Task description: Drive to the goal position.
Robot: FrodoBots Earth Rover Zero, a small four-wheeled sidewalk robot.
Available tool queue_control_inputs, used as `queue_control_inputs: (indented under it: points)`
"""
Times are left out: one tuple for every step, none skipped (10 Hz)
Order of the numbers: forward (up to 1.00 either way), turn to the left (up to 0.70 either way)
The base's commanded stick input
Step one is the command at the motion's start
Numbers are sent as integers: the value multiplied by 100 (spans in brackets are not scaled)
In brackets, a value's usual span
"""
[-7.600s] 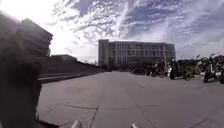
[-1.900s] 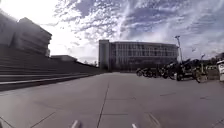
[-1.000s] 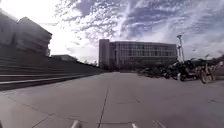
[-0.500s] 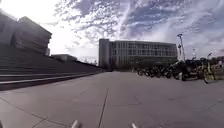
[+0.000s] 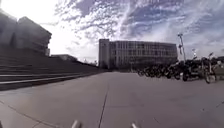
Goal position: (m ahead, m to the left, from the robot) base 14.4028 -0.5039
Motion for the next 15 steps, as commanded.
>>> queue_control_inputs:
  points:
    - [41, 0]
    - [48, 0]
    - [59, 0]
    - [67, 0]
    - [26, 0]
    - [0, 0]
    - [2, 0]
    - [29, 0]
    - [56, 0]
    - [70, 0]
    - [66, 0]
    - [12, 0]
    - [19, 0]
    - [43, 0]
    - [67, 0]
